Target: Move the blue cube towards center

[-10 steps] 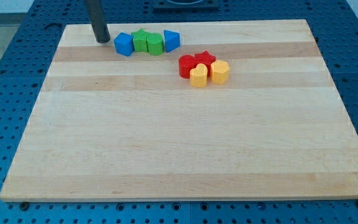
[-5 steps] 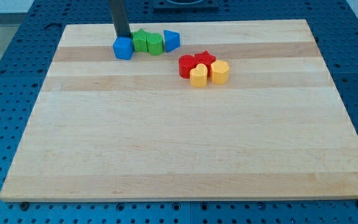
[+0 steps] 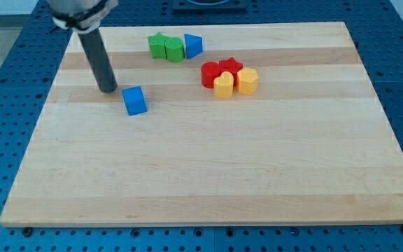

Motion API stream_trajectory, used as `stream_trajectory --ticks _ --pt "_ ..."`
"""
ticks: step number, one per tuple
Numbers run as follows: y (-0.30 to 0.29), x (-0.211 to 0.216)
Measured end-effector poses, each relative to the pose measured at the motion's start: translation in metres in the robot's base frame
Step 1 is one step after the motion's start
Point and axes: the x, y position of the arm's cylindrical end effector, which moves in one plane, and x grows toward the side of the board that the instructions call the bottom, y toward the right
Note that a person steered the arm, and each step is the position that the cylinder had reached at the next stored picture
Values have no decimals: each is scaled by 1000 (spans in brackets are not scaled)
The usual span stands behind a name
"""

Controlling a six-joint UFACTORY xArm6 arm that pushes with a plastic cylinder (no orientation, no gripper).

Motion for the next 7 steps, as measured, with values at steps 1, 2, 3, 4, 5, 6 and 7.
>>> stream_trajectory --ticks 1,2,3,4,5,6,7 --pt "17 44" --pt "79 63" --pt "79 63" --pt "30 57" --pt "12 30" --pt "47 15" --pt "94 34"
